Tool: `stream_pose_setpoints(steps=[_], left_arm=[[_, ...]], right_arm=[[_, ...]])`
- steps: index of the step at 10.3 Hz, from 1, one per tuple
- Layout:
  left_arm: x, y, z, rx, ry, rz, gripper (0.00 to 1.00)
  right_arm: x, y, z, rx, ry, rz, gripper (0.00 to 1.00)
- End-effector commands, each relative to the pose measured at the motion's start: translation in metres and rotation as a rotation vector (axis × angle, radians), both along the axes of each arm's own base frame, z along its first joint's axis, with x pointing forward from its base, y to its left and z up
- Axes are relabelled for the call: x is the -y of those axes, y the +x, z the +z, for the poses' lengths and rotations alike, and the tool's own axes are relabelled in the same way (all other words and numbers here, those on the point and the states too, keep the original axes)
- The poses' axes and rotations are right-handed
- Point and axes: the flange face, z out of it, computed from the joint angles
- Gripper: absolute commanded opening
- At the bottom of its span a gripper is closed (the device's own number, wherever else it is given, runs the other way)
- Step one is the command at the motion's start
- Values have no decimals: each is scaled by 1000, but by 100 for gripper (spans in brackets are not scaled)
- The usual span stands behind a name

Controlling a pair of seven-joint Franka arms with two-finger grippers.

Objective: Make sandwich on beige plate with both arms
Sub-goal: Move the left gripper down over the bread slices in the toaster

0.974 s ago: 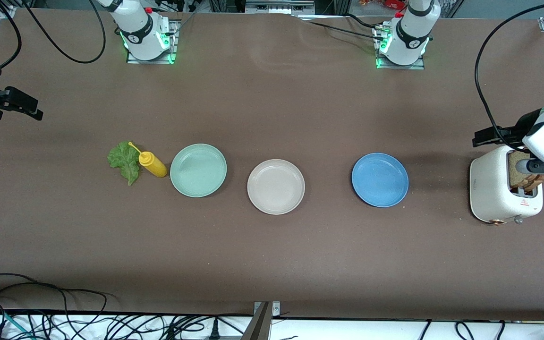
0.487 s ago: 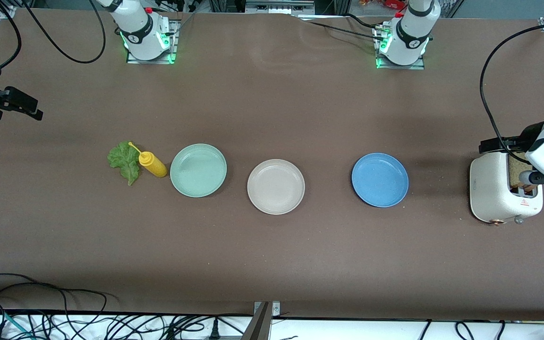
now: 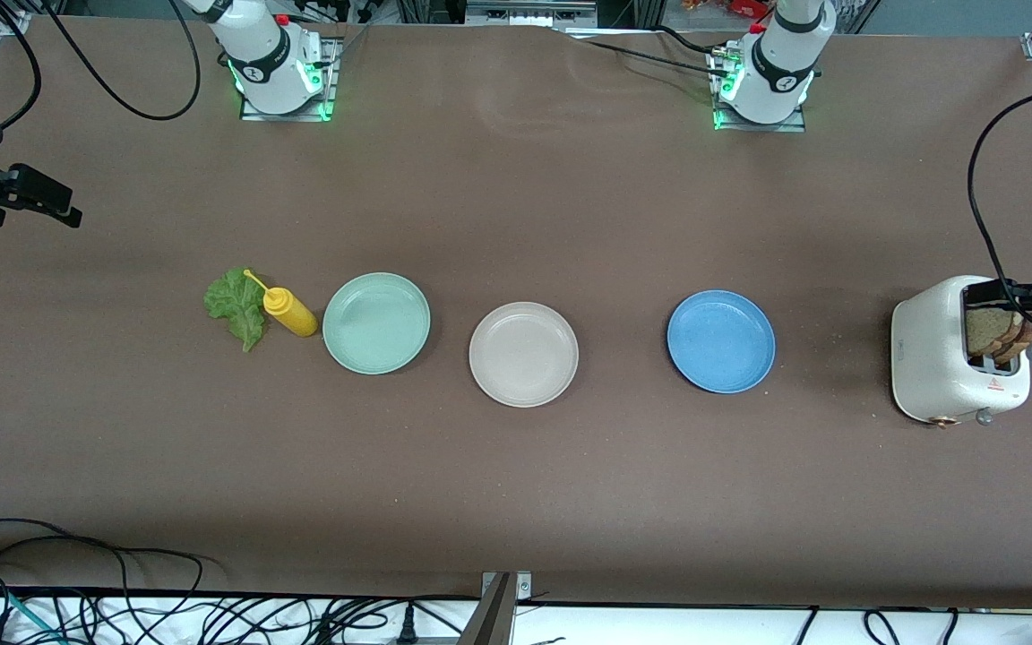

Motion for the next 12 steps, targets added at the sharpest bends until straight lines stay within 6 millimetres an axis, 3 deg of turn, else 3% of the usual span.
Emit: stream_pose_setpoints(steps=[1, 4, 8, 12], left_arm=[[-18, 5, -16, -9, -2, -37, 100], [-29, 0, -40, -19, -18, -74, 100], [-32, -8, -54, -33, -55, -47, 100], [-23, -9, -65, -43, -68, -25, 100]], right_arm=[[1, -2, 2, -7, 9, -1, 100], [1, -2, 2, -7, 9, -1, 100], [1, -2, 3, -6, 9, -1, 100], [1, -2, 2, -6, 9, -1, 100]])
